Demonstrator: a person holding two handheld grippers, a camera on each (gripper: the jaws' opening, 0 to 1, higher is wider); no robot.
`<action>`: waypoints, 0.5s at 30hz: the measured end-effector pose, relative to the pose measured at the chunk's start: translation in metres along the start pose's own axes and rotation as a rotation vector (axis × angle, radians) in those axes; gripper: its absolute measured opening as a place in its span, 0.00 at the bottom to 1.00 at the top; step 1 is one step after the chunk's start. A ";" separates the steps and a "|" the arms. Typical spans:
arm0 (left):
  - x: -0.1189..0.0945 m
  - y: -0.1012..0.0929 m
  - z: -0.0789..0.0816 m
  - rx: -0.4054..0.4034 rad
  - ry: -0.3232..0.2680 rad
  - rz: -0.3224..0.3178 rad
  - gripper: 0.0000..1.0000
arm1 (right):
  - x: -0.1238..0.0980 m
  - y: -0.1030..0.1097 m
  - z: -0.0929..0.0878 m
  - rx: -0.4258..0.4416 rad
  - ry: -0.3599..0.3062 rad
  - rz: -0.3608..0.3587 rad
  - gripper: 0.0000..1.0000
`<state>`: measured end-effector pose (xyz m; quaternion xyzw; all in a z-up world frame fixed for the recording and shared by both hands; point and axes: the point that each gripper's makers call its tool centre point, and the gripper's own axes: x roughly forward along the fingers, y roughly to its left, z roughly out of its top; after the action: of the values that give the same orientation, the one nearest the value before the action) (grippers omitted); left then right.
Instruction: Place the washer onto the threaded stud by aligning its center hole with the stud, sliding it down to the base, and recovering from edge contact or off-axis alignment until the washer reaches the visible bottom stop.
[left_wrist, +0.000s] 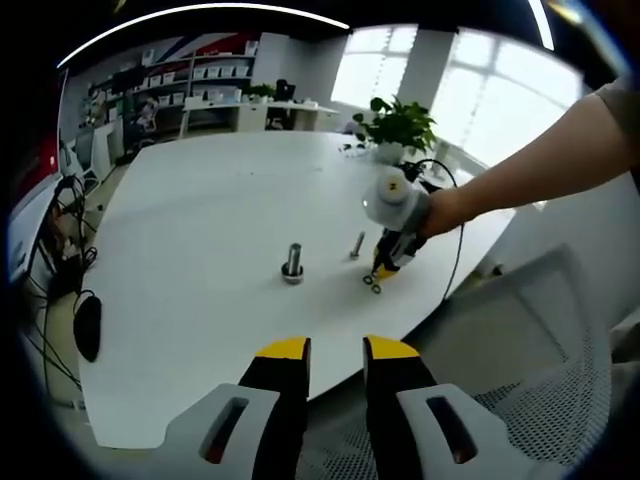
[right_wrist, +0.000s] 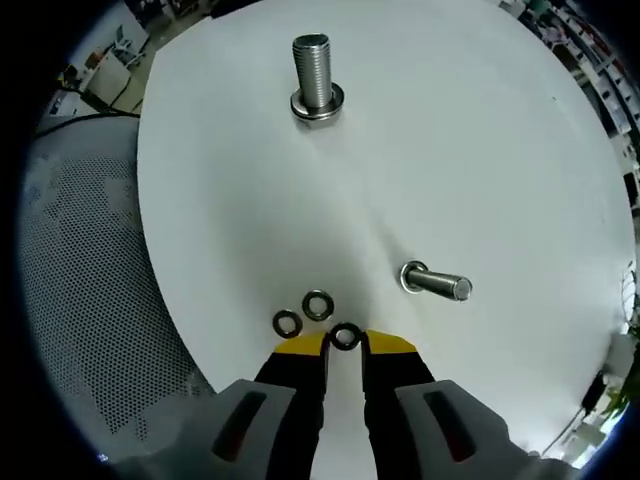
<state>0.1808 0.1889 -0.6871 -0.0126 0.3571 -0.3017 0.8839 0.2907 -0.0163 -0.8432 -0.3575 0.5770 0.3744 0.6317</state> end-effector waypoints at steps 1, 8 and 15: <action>0.000 0.000 0.000 -0.001 0.000 0.001 0.18 | 0.000 0.001 0.000 -0.003 0.006 -0.004 0.15; 0.000 0.000 0.000 0.004 -0.001 0.001 0.18 | 0.000 0.001 0.000 0.024 0.056 -0.031 0.15; 0.000 0.000 0.001 0.002 -0.004 0.002 0.18 | -0.001 0.002 0.000 0.095 0.040 -0.051 0.14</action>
<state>0.1815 0.1890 -0.6868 -0.0121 0.3549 -0.3013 0.8849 0.2891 -0.0155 -0.8419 -0.3488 0.5974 0.3233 0.6457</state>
